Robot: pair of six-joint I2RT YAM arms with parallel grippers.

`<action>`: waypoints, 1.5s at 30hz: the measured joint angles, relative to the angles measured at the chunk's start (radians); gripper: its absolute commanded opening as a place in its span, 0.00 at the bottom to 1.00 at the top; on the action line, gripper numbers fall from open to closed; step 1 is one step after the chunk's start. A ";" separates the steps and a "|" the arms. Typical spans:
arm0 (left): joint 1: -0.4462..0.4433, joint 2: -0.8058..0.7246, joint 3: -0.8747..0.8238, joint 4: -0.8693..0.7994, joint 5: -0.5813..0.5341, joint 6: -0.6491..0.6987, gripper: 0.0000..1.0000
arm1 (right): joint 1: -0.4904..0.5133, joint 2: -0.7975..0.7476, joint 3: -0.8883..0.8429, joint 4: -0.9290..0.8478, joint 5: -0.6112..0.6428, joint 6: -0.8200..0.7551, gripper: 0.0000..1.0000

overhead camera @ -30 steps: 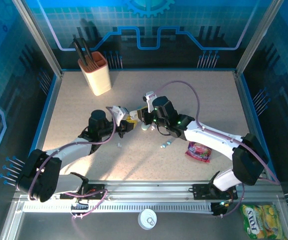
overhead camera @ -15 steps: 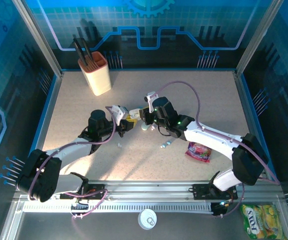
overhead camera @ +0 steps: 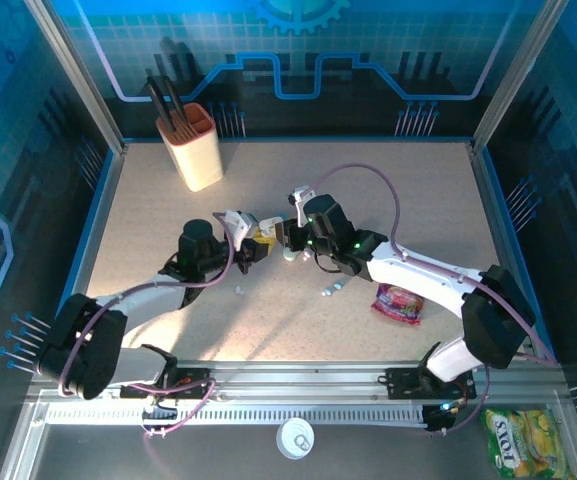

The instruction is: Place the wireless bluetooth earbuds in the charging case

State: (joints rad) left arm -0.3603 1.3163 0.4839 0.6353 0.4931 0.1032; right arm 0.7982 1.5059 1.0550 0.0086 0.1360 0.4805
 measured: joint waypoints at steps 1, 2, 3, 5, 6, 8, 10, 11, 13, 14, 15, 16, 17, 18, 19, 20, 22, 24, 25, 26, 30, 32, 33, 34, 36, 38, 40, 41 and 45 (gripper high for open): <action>0.000 0.004 0.000 0.002 0.000 0.000 0.01 | 0.000 0.000 0.000 0.000 -0.006 0.006 0.38; 0.000 0.006 0.000 0.003 0.000 0.000 0.01 | 0.000 0.000 0.000 0.000 -0.010 0.011 0.38; 0.000 0.008 0.000 0.003 0.000 0.000 0.01 | 0.000 0.000 0.000 0.000 -0.013 0.015 0.39; 0.000 0.009 0.001 0.005 0.000 0.000 0.01 | 0.000 0.000 0.000 0.000 -0.016 0.021 0.39; 0.000 0.009 0.002 0.006 0.000 -0.001 0.01 | 0.000 0.000 0.000 0.000 -0.017 0.025 0.39; 0.000 0.009 0.003 0.006 0.000 -0.001 0.01 | -0.001 0.000 0.000 0.000 -0.024 0.033 0.39; 0.000 0.010 0.003 0.006 0.000 -0.004 0.01 | -0.001 0.000 0.000 0.001 -0.034 0.043 0.38; 0.000 0.011 0.003 0.006 0.000 -0.004 0.01 | -0.002 0.000 0.000 0.001 -0.039 0.047 0.38; 0.000 0.013 0.003 0.006 0.000 -0.007 0.01 | -0.003 0.000 0.000 0.004 -0.051 0.058 0.38; 0.000 0.013 0.003 0.006 0.000 -0.008 0.01 | -0.004 0.000 0.000 0.006 -0.057 0.061 0.37; 0.000 0.014 0.003 0.007 0.000 -0.009 0.01 | -0.006 0.000 0.000 0.008 -0.062 0.066 0.37; 0.000 0.015 0.003 0.007 0.000 -0.011 0.01 | -0.008 0.000 0.000 0.009 -0.067 0.070 0.37; 0.000 0.017 0.003 0.008 0.000 -0.012 0.01 | -0.010 0.000 0.000 0.011 -0.072 0.074 0.37; 0.000 0.020 0.003 0.010 0.000 -0.015 0.01 | -0.012 0.000 0.000 0.014 -0.078 0.078 0.37; 0.000 0.023 0.003 0.014 0.000 -0.018 0.01 | -0.014 0.000 0.000 0.019 -0.090 0.082 0.37; 0.000 0.026 0.003 0.018 0.001 -0.019 0.01 | -0.014 0.000 -0.001 0.023 -0.096 0.088 0.37; 0.000 0.027 0.003 0.024 0.000 -0.019 0.01 | -0.015 0.000 -0.005 0.034 -0.108 0.097 0.37; 0.000 0.027 0.004 0.031 0.001 -0.022 0.01 | -0.016 -0.001 -0.011 0.037 -0.111 0.101 0.37; 0.000 0.027 0.004 0.033 0.001 -0.023 0.01 | -0.017 -0.001 -0.013 0.037 -0.111 0.104 0.38; 0.000 0.028 0.004 0.035 0.001 -0.023 0.01 | -0.019 -0.002 -0.015 0.037 -0.111 0.107 0.39; 0.000 0.027 0.004 0.040 0.001 -0.023 0.01 | -0.028 -0.005 -0.025 0.037 -0.109 0.116 0.42; 0.000 0.027 0.004 0.040 0.001 -0.023 0.01 | -0.029 -0.008 -0.028 0.037 -0.103 0.119 0.41; 0.000 0.027 0.004 0.042 0.001 -0.023 0.01 | -0.029 -0.010 -0.028 0.037 -0.099 0.120 0.41; 0.000 0.027 0.004 0.042 0.001 -0.023 0.01 | -0.030 -0.013 -0.028 0.037 -0.095 0.122 0.41; 0.000 0.027 0.004 0.043 0.001 -0.023 0.01 | -0.034 -0.021 -0.029 0.037 -0.092 0.123 0.41; 0.000 0.027 0.004 0.043 0.001 -0.023 0.01 | -0.040 -0.029 -0.029 0.037 -0.091 0.123 0.41; 0.000 0.027 0.004 0.043 0.002 -0.023 0.01 | -0.047 -0.039 -0.029 0.037 -0.094 0.126 0.43; 0.000 0.027 0.004 0.043 0.002 -0.023 0.01 | -0.051 -0.043 -0.029 0.037 -0.097 0.131 0.44; 0.000 0.027 0.004 0.051 0.016 -0.022 0.01 | -0.069 -0.051 -0.025 0.020 -0.115 0.150 0.45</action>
State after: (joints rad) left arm -0.3603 1.3437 0.4877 0.6861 0.5091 0.0814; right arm 0.7288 1.4551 1.0302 0.0284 0.0212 0.6304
